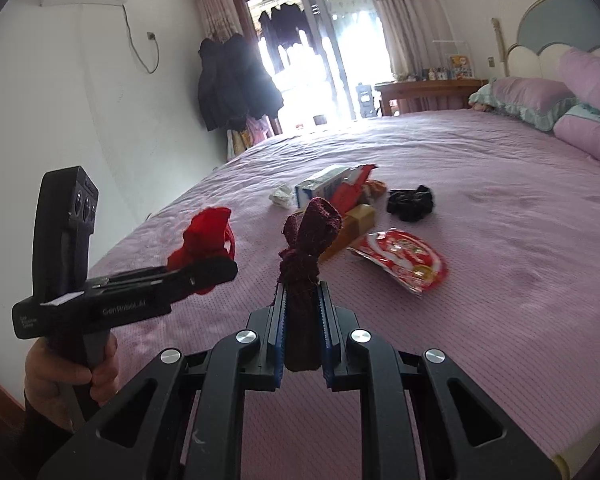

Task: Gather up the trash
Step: 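Carry both to the yellow bucket and open both grippers to drop them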

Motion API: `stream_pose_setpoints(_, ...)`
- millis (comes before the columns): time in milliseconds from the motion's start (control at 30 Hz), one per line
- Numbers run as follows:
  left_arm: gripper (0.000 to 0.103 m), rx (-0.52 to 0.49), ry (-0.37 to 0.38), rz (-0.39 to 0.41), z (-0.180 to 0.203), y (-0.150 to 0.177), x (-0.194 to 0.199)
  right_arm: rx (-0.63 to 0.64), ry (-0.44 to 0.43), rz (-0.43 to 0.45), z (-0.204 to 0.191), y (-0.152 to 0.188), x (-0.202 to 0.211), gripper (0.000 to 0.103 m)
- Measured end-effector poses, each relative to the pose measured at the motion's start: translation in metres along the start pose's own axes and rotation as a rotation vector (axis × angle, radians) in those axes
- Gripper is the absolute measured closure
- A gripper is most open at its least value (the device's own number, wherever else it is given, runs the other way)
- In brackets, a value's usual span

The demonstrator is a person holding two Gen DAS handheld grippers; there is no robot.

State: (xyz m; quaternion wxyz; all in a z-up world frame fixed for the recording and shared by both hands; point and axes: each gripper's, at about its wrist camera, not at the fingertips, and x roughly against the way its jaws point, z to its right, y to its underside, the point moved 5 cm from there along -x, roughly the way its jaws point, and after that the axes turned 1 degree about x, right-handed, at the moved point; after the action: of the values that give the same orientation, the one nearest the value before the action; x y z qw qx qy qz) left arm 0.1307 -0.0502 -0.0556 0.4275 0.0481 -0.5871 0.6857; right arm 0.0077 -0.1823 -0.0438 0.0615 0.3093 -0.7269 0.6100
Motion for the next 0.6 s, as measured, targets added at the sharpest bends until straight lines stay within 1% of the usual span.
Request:
stream_pose_setpoints(167,0.061,-0.033,0.092,-0.032,0.054,0.022,-0.009,-0.031,0.073,0.023,0.026,0.02,0.045,0.089)
stream_pose_setpoints(300,0.061,-0.075,0.149,-0.07,0.097,0.044,-0.023,-0.088,0.171,0.036,0.06,0.045,0.088,0.088)
stream_pose_setpoints(367,0.061,-0.077,0.19,-0.101,0.119,0.059,-0.033,-0.124,0.227,0.036,0.077,0.061,0.106,0.088)
stream_pose_setpoints(467,0.061,-0.1,0.227,-0.143,0.145,0.076,-0.044,-0.176,0.296,0.002,0.102,0.088,0.126,0.089)
stream_pose_setpoints(500,0.061,-0.117,0.24,-0.161,0.156,0.085,-0.049,-0.2,0.331,-0.027,0.113,0.104,0.132,0.089)
stream_pose_setpoints(600,0.061,-0.159,0.261,-0.199,0.177,0.105,-0.058,-0.259,0.396,-0.095,0.135,0.142,0.141,0.089)
